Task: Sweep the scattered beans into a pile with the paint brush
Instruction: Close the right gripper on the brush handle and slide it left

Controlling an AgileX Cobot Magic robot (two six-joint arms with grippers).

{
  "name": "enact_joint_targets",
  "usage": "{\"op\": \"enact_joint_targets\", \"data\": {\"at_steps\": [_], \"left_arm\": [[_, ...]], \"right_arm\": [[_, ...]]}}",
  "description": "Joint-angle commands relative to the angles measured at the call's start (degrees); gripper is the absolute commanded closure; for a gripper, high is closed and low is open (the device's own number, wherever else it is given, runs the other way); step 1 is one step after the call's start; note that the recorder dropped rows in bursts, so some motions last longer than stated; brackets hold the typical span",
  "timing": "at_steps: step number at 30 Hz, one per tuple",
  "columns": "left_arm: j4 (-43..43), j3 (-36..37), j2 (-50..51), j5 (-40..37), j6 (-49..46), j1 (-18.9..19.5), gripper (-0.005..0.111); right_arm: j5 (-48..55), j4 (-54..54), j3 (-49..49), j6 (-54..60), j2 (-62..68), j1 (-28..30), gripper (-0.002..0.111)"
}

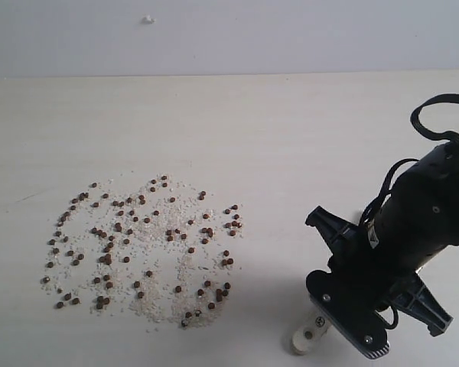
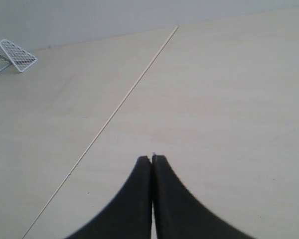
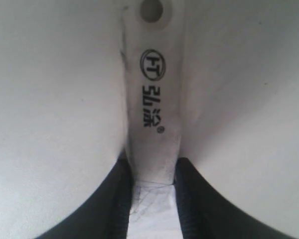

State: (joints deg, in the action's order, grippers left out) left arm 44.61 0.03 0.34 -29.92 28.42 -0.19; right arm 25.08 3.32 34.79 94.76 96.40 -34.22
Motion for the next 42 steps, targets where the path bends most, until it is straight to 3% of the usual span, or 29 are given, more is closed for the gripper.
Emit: {"op": "enact_joint_targets", "data": {"at_steps": [1,12,19,42], "left_arm": [[0.08,-0.03,-0.34,0.0,0.47,-0.33,0.107],[0.08,-0.03,-0.34,0.0,0.47,-0.33,0.107],[0.08,-0.03,-0.34,0.0,0.47,-0.33,0.107],[0.08,-0.03,-0.34,0.0,0.47,-0.33,0.107]], "right_arm": [[-0.17,-0.05,-0.71,-0.23,1.68,0.34,0.108],[8.98,-0.05,2.15,-0.55,0.86,0.2,0.108],[14.55,-0.05,3.34,-3.46,-6.03,0.21,0.108],[16.8,-0.05,3.34,-10.73,-21.7,0.21,0.108]]}}
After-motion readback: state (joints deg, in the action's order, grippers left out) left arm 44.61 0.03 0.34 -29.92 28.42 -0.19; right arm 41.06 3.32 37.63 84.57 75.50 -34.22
